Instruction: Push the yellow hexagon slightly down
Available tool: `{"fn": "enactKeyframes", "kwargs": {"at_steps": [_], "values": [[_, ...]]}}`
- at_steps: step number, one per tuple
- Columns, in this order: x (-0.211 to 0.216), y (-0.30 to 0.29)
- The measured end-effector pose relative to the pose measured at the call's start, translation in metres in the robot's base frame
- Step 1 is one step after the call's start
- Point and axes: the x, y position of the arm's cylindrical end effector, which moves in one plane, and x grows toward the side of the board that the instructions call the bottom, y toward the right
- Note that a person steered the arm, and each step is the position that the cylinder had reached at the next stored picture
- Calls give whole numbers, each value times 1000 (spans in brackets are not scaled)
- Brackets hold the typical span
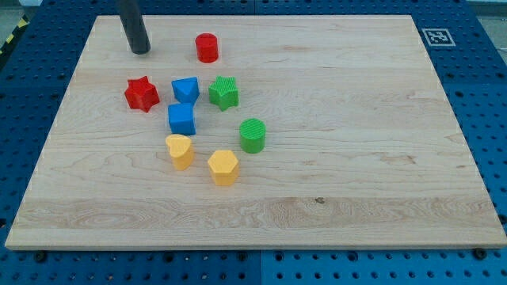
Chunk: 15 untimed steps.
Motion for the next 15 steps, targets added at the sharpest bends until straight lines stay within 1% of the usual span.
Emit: {"fn": "enactKeyframes", "kwargs": {"at_steps": [2,3,4,5,6,8,9,10,12,13,14,15], "values": [[-6,45],[-6,45],[10,49],[32,71],[33,113],[33,137],[33,175],[48,195],[103,207],[130,228],[167,244],[174,245]]}}
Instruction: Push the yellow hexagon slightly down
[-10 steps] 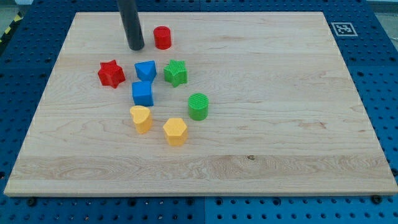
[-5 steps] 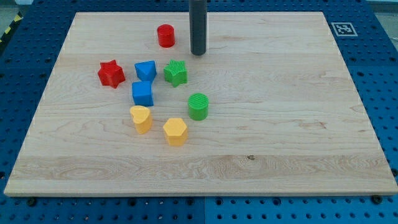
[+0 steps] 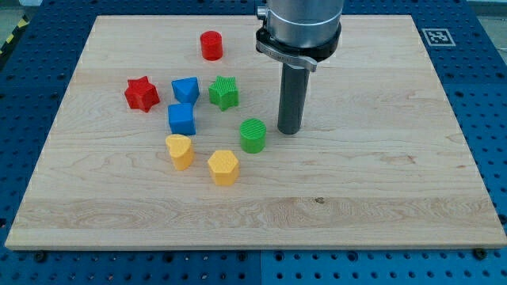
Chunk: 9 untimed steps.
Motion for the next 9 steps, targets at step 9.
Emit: {"fn": "enactKeyframes", "kwargs": {"at_steps": [9], "values": [[63,-40]]}}
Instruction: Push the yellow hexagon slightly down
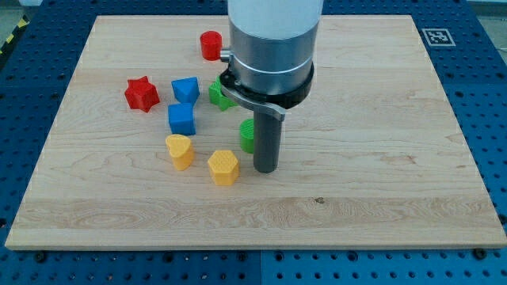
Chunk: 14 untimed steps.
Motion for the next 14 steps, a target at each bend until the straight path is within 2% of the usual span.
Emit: {"fn": "enactKeyframes", "kwargs": {"at_steps": [1,8,10,11,14], "values": [[-4,-17],[-17,-18],[18,-19],[18,-19],[-3,-15]]}}
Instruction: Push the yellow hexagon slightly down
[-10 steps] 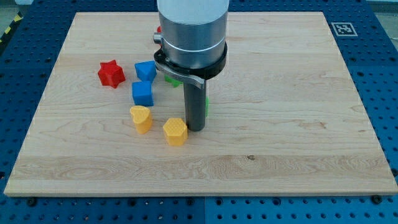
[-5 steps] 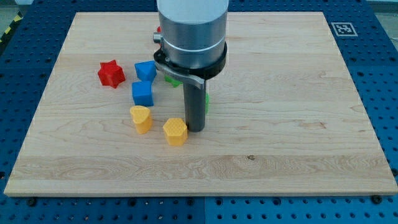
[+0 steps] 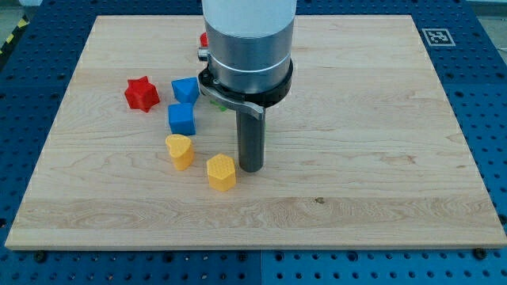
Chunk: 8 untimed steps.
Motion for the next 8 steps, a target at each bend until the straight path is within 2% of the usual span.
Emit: {"fn": "enactKeyframes", "kwargs": {"at_steps": [1,4,8], "values": [[-14,-7],[-15,-23],[10,-20]]}}
